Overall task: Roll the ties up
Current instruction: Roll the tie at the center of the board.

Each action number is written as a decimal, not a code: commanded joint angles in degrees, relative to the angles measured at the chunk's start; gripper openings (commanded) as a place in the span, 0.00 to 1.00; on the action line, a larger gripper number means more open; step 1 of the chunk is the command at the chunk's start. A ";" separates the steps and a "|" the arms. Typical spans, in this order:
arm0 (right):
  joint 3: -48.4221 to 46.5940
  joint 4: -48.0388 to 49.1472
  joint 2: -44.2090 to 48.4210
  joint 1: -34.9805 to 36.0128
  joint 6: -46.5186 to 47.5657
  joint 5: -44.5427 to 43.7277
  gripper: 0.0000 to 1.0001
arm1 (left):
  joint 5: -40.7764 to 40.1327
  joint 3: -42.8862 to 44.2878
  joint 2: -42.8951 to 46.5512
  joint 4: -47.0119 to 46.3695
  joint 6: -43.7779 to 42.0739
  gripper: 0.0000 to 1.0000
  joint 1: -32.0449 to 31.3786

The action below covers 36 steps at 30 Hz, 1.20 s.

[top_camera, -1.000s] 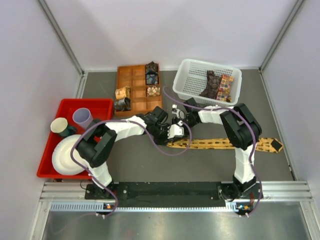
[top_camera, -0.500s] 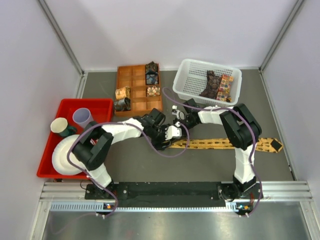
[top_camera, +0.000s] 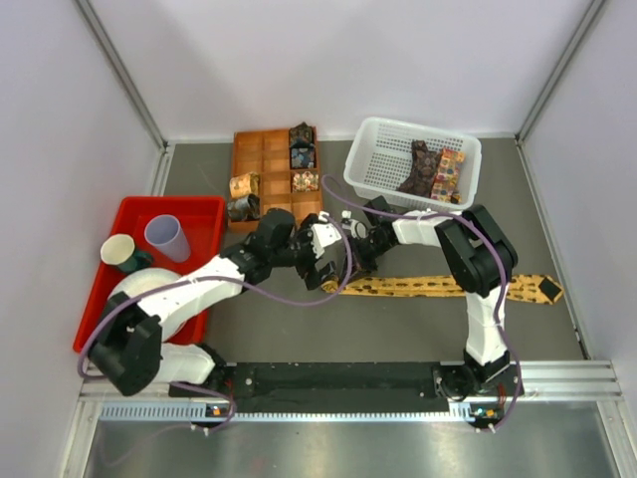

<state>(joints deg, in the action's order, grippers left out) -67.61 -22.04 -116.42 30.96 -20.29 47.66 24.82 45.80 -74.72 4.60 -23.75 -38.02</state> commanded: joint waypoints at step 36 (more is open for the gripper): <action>-1.73 -2.92 -2.67 0.33 4.30 -6.26 0.00 | 14.29 13.96 -20.73 18.60 -20.91 0.44 0.58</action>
<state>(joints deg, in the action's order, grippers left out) -68.49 -23.62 -116.86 31.00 -18.50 47.20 33.08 56.53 -96.92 20.99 -43.75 -37.23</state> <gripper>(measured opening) 0.014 0.456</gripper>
